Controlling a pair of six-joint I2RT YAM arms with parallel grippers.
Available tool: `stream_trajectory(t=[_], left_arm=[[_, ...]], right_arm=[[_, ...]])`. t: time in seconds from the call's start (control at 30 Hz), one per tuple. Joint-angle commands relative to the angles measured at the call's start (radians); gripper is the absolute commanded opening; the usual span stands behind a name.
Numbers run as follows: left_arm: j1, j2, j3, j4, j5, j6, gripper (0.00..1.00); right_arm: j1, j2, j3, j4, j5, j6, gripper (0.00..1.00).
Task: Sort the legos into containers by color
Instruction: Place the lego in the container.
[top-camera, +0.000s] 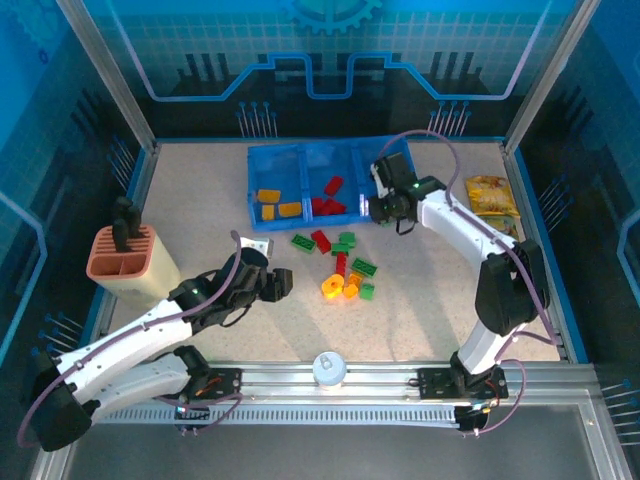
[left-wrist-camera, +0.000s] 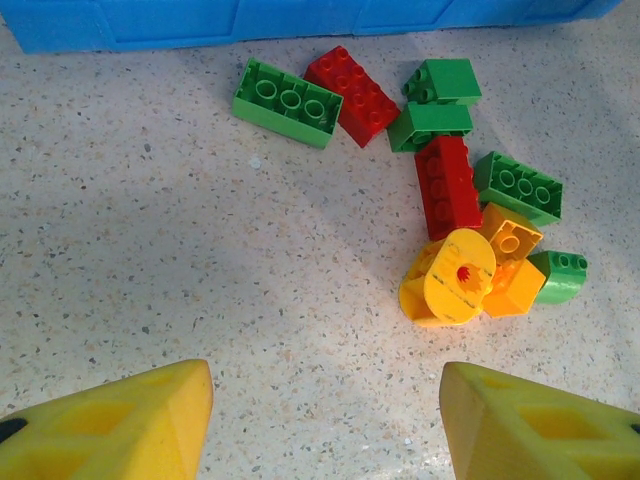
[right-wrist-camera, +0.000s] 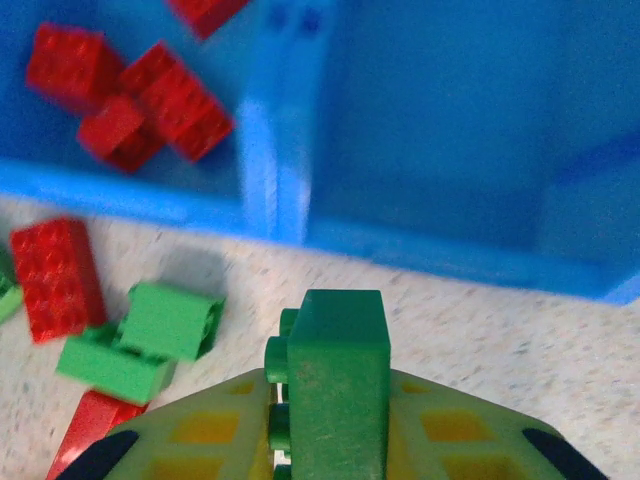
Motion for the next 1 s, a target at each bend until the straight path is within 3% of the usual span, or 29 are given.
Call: stream_trajectory(t=[0.0,0.2,0.43,0.63,0.77,0.97], left_arm=[[0.005,-0.002,-0.007,0.000,0.023,-0.007,0.62],[-0.004,-0.046,-0.020,-0.042,0.020,-0.020,0.62],[-0.005,-0.092,-0.028,-0.076,-0.001,-0.022,0.62],[-0.005,-0.085,-0.024,-0.058,-0.004,-0.028,0.63],[-0.005,-0.080,-0.020,-0.056,-0.013,-0.034,0.63],[0.042,-0.075,-0.042,-0.042,0.015,-0.088,0.63]], right_arm=[[-0.058,0.106,0.128,-0.033,-0.025,0.016,0.29],[-0.095,0.304,0.357,-0.111,0.000,0.013,0.29],[-0.107,0.402,0.470,-0.154,0.011,0.025,0.33],[-0.105,0.351,0.459,-0.147,-0.003,0.032,0.56],[-0.074,0.244,0.360,-0.101,0.004,0.033,0.57],[0.057,0.018,0.108,0.073,-0.088,-0.070,0.65]])
